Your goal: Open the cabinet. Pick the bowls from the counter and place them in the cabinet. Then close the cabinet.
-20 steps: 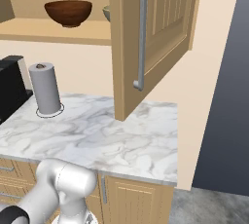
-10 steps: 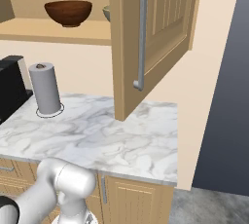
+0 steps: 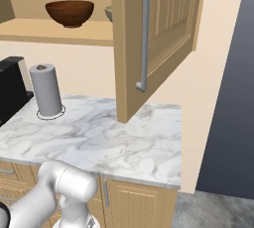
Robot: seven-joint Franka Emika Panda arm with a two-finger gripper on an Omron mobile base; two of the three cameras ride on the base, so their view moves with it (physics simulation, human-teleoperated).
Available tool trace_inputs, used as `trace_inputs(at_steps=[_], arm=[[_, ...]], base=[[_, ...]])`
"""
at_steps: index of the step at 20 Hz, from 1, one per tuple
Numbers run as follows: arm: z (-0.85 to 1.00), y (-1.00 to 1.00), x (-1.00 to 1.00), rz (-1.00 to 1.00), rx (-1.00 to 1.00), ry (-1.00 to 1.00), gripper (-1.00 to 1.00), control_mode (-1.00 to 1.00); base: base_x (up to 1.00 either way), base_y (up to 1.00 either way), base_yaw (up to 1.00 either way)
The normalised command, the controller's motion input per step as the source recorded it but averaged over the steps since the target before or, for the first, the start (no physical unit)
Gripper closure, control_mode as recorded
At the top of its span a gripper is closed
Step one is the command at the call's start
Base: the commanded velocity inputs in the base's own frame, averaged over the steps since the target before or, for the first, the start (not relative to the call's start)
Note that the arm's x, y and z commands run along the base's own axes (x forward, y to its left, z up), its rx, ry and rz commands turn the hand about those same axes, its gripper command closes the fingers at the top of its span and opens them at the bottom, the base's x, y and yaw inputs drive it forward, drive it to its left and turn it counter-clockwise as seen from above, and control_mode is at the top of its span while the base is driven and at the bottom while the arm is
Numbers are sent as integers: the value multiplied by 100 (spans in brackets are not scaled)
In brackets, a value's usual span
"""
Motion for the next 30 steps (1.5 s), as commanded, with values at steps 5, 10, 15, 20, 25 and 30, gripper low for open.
trace_inputs(at_steps=[5,10,15,20,25,30], arm=[[-2,61,-10,0,0,-14,-100,-100],[-4,68,5,0,0,-13,-100,-100],[0,65,-49,0,0,-17,-100,-100],[0,74,-71,0,0,-16,-100,-100],[0,64,-71,0,0,-12,-100,-100],[-1,33,-35,0,2,-3,-100,-100]], base=[[0,0,0],[0,0,0],[0,0,0],[0,0,0],[0,0,0],[0,0,0]])
